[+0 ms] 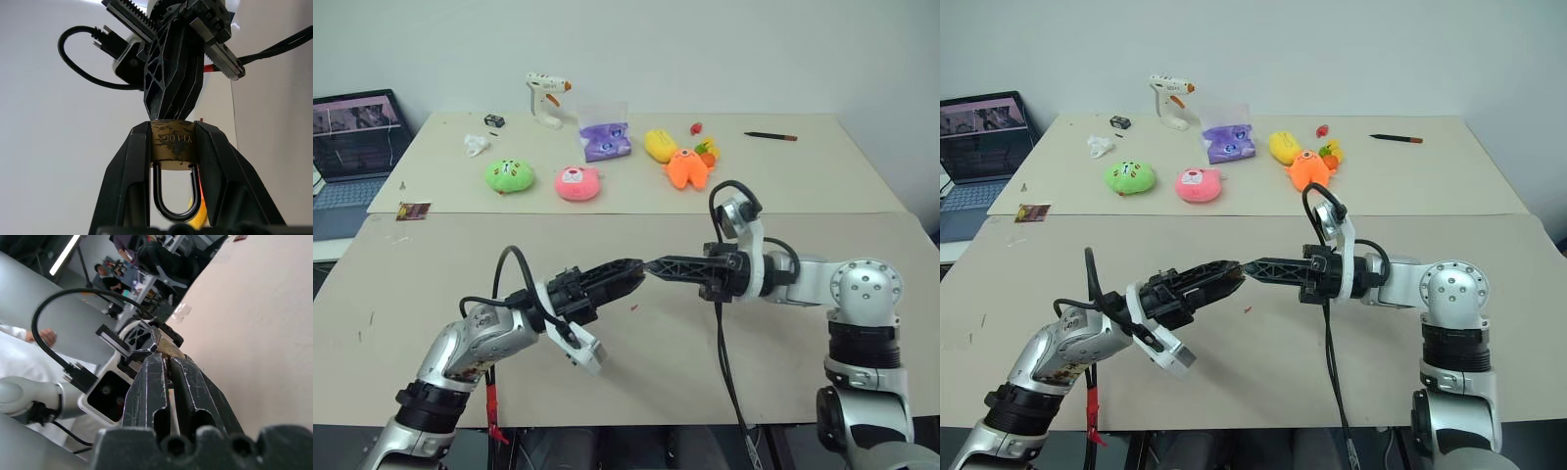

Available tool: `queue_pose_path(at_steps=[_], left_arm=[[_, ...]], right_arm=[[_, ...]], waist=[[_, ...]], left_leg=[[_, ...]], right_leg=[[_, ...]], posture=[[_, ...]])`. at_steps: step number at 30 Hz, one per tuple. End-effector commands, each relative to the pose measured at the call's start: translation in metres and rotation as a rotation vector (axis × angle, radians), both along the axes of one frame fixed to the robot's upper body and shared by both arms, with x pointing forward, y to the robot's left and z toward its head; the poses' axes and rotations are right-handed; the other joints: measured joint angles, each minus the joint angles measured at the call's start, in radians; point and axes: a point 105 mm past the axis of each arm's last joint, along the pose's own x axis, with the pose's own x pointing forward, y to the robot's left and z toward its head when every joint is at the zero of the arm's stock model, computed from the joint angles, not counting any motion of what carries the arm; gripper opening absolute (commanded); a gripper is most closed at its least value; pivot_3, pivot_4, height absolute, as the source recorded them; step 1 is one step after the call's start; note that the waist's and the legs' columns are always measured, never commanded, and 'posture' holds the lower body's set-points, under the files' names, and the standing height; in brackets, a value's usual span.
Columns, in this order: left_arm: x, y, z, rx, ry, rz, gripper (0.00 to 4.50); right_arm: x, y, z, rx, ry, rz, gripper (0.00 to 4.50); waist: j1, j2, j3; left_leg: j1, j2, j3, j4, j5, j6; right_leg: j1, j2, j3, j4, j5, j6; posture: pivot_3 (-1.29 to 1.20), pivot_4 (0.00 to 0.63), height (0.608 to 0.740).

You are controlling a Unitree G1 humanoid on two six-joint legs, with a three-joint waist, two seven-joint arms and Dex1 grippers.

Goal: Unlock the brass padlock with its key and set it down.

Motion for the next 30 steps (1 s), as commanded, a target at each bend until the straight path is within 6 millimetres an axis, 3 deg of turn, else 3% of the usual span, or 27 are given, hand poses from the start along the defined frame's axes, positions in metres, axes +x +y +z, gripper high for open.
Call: queue_pose_path(at_steps=[1,5,8,12,25,30], left_arm=[[-0.001,-0.001,0.01,-0.064,0.035,-0.023,0.84],[0.002,0.0,0.011,-0.075,0.053,-0.015,0.84],[0.004,0.0,0.01,-0.077,0.062,-0.016,0.84],[0.008,-0.001,0.007,-0.079,0.072,-0.021,0.84],[0.011,-0.003,0.004,-0.082,0.082,-0.032,0.84],[0.01,-0.001,0.004,-0.082,0.083,-0.03,0.84]], right_arm=[[-0.019,0.008,-0.002,-0.102,-0.256,0.108,0.41],[-0.023,0.007,0.003,-0.097,-0.319,0.149,0.41],[-0.021,0.004,0.009,-0.053,-0.287,0.145,1.11],[-0.017,-0.001,0.006,-0.088,-0.276,0.124,2.49],[-0.004,0.003,0.002,-0.091,-0.263,0.075,2.49],[0.004,-0.01,-0.012,-0.19,-0.296,0.075,2.49]], waist=[[0.0,0.0,0.0],[-0.002,0.0,0.0],[-0.003,0.0,0.0],[-0.002,0.0,0.0],[-0.001,0.0,0.0],[0.002,0.0,0.0]], left_leg=[[0.0,0.0,0.0,0.001,0.0,0.0],[0.0,-0.001,0.0,0.003,0.0,0.001],[0.001,-0.001,0.0,0.003,0.0,0.0],[0.001,-0.001,0.0,0.003,0.0,0.0],[0.001,-0.001,0.0,0.003,0.0,0.001],[0.0,-0.001,0.0,0.003,0.0,0.001]], right_leg=[[0.0,0.0,0.0,0.0,0.0,0.0],[0.001,0.0,0.0,-0.001,0.0,0.001],[0.001,0.0,0.0,-0.001,0.0,0.001],[0.001,0.0,0.0,-0.001,0.0,0.001],[0.001,-0.001,0.0,-0.001,0.0,0.001],[0.001,-0.001,0.0,-0.001,0.0,0.001]], posture=[[0.0,0.15,0.739],[0.0,0.15,0.739],[0.0,0.15,0.739],[0.0,0.15,0.739],[0.0,0.15,0.739],[0.0,0.15,0.739]])
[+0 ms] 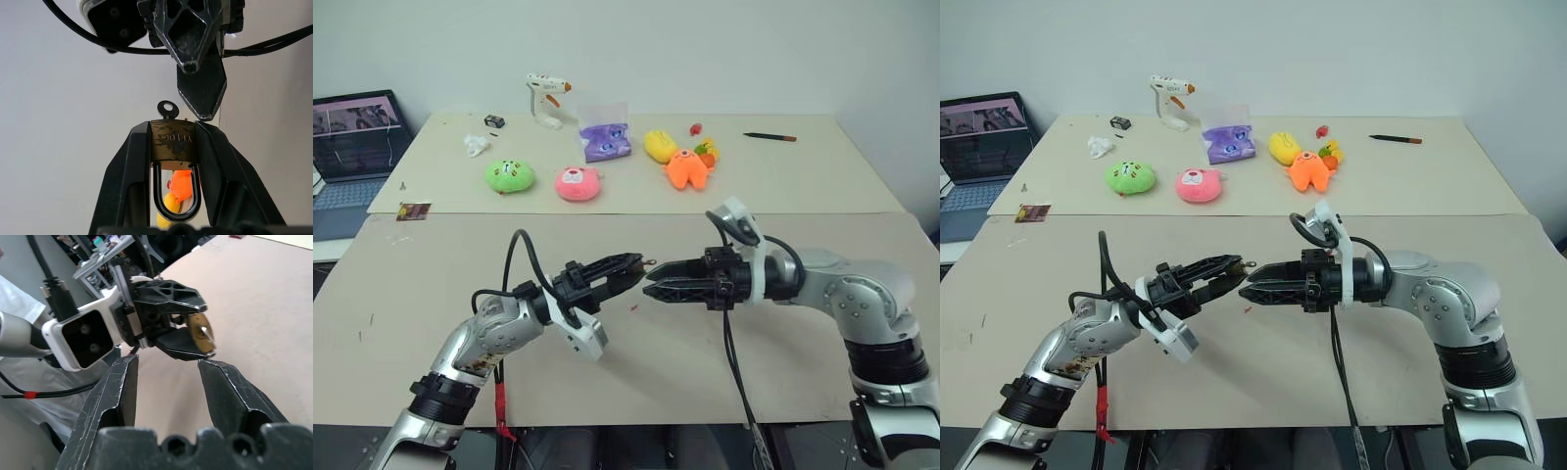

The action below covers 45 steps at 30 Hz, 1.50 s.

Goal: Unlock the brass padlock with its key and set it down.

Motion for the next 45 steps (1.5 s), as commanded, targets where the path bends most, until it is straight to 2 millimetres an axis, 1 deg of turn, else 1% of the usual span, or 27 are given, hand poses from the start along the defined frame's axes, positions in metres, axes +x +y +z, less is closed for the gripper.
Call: queue_pose_path(at_steps=[1,5,9,16,20,26,34,36,45], left_arm=[[-0.004,0.0,0.011,-0.038,-0.028,-0.023,0.84],[-0.004,0.001,0.011,-0.038,-0.027,-0.021,0.84],[-0.004,0.002,0.011,-0.037,-0.023,-0.02,0.84],[-0.005,0.004,0.011,-0.038,-0.017,-0.02,0.84],[-0.006,0.004,0.011,-0.038,-0.015,-0.025,0.84],[-0.006,0.002,0.012,-0.038,-0.013,-0.033,0.84],[-0.006,0.001,0.012,-0.039,-0.008,-0.038,0.84],[-0.006,0.001,0.012,-0.034,-0.008,-0.038,0.84],[-0.005,0.0,0.012,-0.036,-0.007,-0.03,0.84]], right_arm=[[0.007,-0.01,-0.001,-0.051,-0.078,0.003,2.49],[0.021,-0.02,-0.007,-0.096,-0.119,-0.026,2.49],[0.029,-0.018,-0.002,-0.073,-0.155,-0.03,2.49],[0.027,-0.007,0.017,-0.026,-0.194,0.002,2.49],[0.024,-0.005,0.025,-0.02,-0.203,0.022,2.49],[0.018,-0.003,0.036,0.03,-0.168,0.048,2.49],[0.012,0.004,0.031,0.026,-0.142,0.065,2.49],[0.012,0.005,0.028,0.025,-0.133,0.067,2.49],[0.017,0.012,0.03,0.041,-0.123,0.075,2.49]], waist=[[0.001,0.0,0.0],[0.001,0.0,0.0],[-0.003,0.0,0.0],[-0.002,0.0,0.0],[0.0,0.0,0.0],[0.002,0.0,0.0],[0.001,0.0,0.0],[0.001,0.0,0.0],[0.001,0.0,0.0]], left_leg=[[0.0,0.0,0.0,0.0,0.0,0.0],[0.0,0.0,0.0,0.0,0.0,0.0],[0.0,0.0,0.001,0.0,0.0,0.0],[0.0,0.0,0.0,0.0,0.0,0.0],[0.0,0.0,0.0,0.0,0.0,0.0],[0.0,0.0,0.0,0.0,0.0,0.0],[0.0,0.0,0.0,0.0,0.0,0.0],[0.0,0.0,0.0,0.0,0.0,0.0],[0.0,0.0,0.0,0.0,0.0,0.0]], right_leg=[[0.0,0.0,0.0,0.0,0.0,0.0],[0.0,0.0,0.0,0.0,0.0,0.0],[0.0,0.0,0.0,0.0,0.0,0.0],[0.0,0.0,0.0,0.0,0.0,0.0],[0.0,0.0,0.0,0.0,0.0,0.0],[0.0,0.0,0.0,0.0,0.0,0.0],[0.0,-0.001,0.0,0.0,0.0,0.0],[0.0,-0.001,0.0,0.0,0.0,0.0],[-0.001,-0.001,0.0,0.0,0.0,0.0]], posture=[[0.0,0.15,0.739],[0.0,0.15,0.739],[0.0,0.15,0.739],[0.0,0.15,0.739],[0.0,0.15,0.739],[0.0,0.15,0.739],[0.0,0.15,0.739],[0.0,0.15,0.739],[0.0,0.15,0.739]])
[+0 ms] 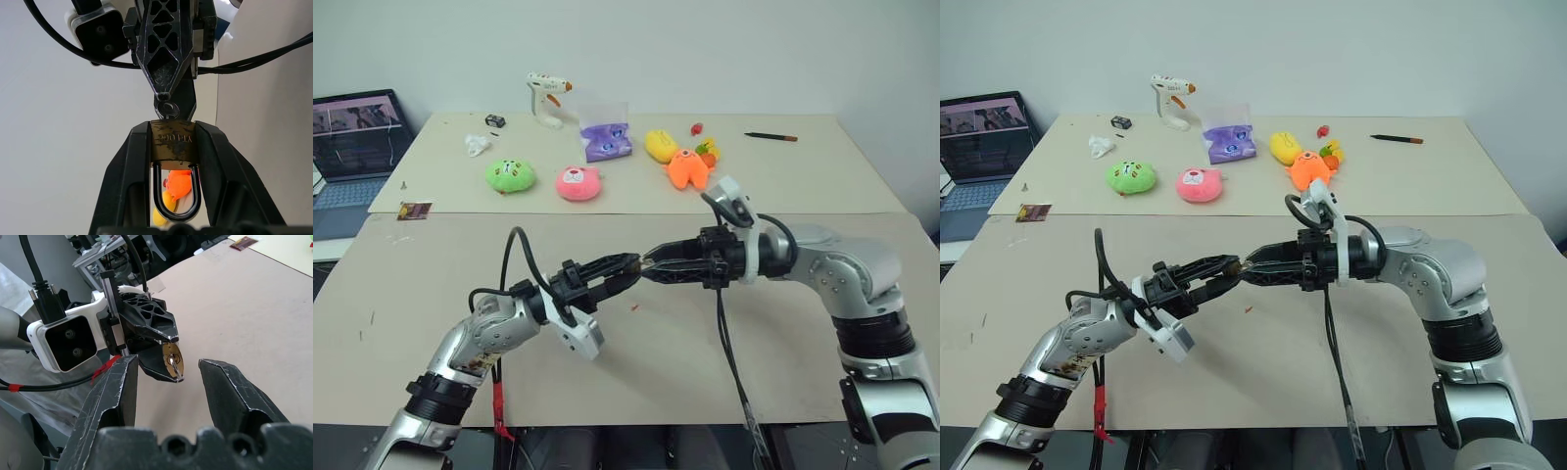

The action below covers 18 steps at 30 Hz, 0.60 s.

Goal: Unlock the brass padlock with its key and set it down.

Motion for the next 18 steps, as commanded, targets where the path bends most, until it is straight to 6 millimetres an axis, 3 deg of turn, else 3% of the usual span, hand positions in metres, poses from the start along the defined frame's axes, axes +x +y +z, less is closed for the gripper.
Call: queue_pose_path(at_steps=[1,18], left_arm=[[-0.005,-0.003,0.012,-0.036,-0.032,-0.024,0.84],[-0.003,-0.003,0.009,-0.039,-0.031,-0.006,0.84]], right_arm=[[-0.001,0.003,0.012,0.019,-0.042,0.024,2.49],[-0.006,0.011,-0.001,0.002,0.033,0.061,2.49]], waist=[[0.0,0.0,0.0],[0.0,0.0,0.0]], left_leg=[[0.0,0.0,0.0,0.0,0.0,0.0],[0.0,0.0,0.0,0.0,0.0,0.0]], right_leg=[[0.0,0.0,0.0,0.0,0.0,0.0],[0.0,0.0,0.0,0.0,0.0,0.0]], posture=[[0.0,0.15,0.739],[0.0,0.15,0.739]])
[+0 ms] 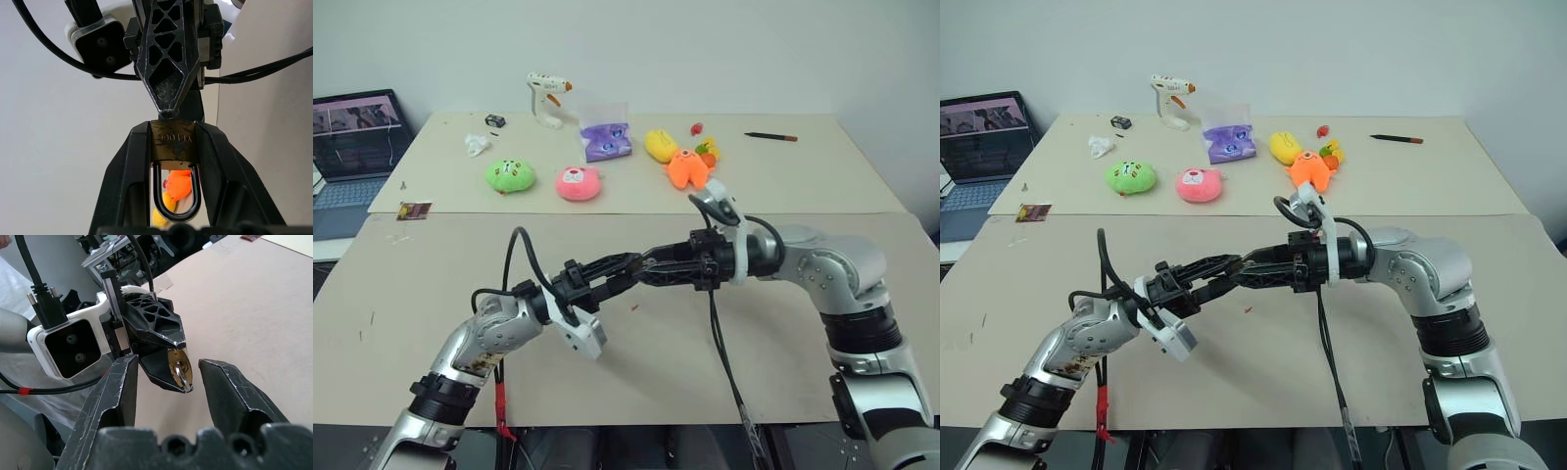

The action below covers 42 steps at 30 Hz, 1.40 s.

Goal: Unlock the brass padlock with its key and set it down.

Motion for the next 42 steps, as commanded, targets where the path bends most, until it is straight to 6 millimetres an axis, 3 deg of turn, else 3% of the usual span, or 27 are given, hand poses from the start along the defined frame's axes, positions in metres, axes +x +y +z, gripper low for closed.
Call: queue_pose_path(at_steps=[1,26,27,33,42], left_arm=[[-0.0032,-0.0004,0.0084,-0.033,-0.03,-0.004,0.84],[-0.0043,-0.0005,0.0048,-0.036,-0.025,-0.002,0.84],[-0.0045,-0.0008,0.0048,-0.037,-0.025,-0.003,0.84],[-0.0036,-0.0006,0.005,-0.037,-0.021,0.0,0.84],[0.0031,0.0053,0.0069,-0.053,-0.004,0.019,0.84]], right_arm=[[-0.0042,0.0033,0.0039,0.013,-0.014,0.03,2.49],[0.0017,0.0051,0.0113,0.026,-0.038,0.021,2.49],[0.0014,0.0052,0.0112,0.027,-0.036,0.02,1.98],[0.0033,0.0059,0.0101,0.025,-0.04,0.007,0.2],[0.0035,0.0068,0.009,0.023,-0.042,0.005,0.18]], waist=[[0.0,0.0,0.0],[0.0,0.0,0.0],[0.0,0.0,0.0],[0.0,0.0,0.0],[-0.001,0.0,0.0]], left_leg=[[0.0,0.0,0.0,0.0,0.0,0.0],[0.0,0.0,0.0,0.0,0.0,0.0],[0.0,0.0,0.0,0.0,0.0,0.0],[0.0,0.0,0.0,0.0,0.0,0.0],[0.0,0.0,0.0,0.0,0.0,0.0]], right_leg=[[0.0,0.0,0.0,0.0,0.0,0.0],[0.0,0.0,0.0,0.0,0.0,0.0],[0.0,0.0,0.0,0.0,0.0,0.0],[0.0,0.0,0.0,0.0,0.0,0.0],[0.0,0.0,0.0,0.0,0.0,0.0]], posture=[[0.0,0.15,0.739],[0.0,0.15,0.739],[0.0,0.15,0.739],[0.0,0.15,0.739],[0.0,0.15,0.739]])
